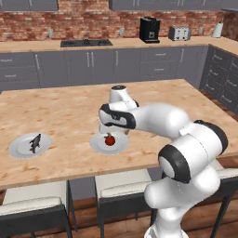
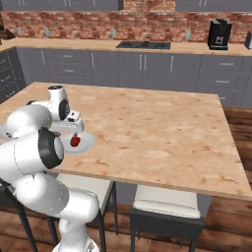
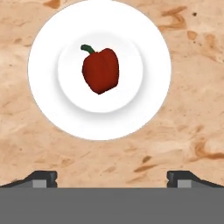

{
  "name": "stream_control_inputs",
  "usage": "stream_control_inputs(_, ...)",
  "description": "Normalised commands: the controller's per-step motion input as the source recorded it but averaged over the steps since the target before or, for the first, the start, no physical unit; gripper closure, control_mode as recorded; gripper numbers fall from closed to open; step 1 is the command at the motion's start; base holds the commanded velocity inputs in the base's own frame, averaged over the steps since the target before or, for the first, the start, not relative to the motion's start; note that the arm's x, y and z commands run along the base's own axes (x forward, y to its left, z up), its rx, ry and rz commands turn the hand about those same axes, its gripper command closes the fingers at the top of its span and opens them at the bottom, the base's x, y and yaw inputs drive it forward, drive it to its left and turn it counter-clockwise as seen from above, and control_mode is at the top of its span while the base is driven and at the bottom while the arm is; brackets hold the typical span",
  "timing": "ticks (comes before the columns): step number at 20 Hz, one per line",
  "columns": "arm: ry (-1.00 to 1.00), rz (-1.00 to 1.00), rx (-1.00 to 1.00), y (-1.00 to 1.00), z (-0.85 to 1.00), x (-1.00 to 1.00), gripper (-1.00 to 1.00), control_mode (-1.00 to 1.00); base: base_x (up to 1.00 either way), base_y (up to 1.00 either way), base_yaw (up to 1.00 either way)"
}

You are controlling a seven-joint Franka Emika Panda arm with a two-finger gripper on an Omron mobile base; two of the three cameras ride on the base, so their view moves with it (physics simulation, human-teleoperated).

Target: Transport the fish and bell pepper to the fridge. Place the fish on the rack containing meat and place the bell pepper on the rack containing the vegetable, ensuring meats and vegetables are on different racks.

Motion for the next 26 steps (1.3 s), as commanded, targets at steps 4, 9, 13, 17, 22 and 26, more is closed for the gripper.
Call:
stream_control_inputs(4, 0.02, -0.02, -0.01, 0.11, -0.30, 0.34, -1.00, -1.00, 0.00, 0.00, 0.00)
stream_control_inputs(9, 0.01, -0.02, 0.00, 0.10, -0.26, 0.10, -1.00, -1.00, 0.00, 0.00, 0.00)
stream_control_inputs(13, 0.00, -0.03, 0.00, 0.10, -0.31, 0.14, -1.00, -1.00, 0.00, 0.00, 0.00)
stream_control_inputs(17, 0.00, -0.03, 0.00, 0.01, -0.19, 0.11, -1.00, -1.00, 0.00, 0.00, 0.00)
stream_control_inputs(22, 0.00, -0.03, 0.00, 0.00, -0.27, 0.31, -1.00, -1.00, 0.00, 0.00, 0.00)
stream_control_inputs(26, 0.00, -0.03, 0.00, 0.01, -0.18, 0.32, -1.00, -1.00, 0.00, 0.00, 0.00)
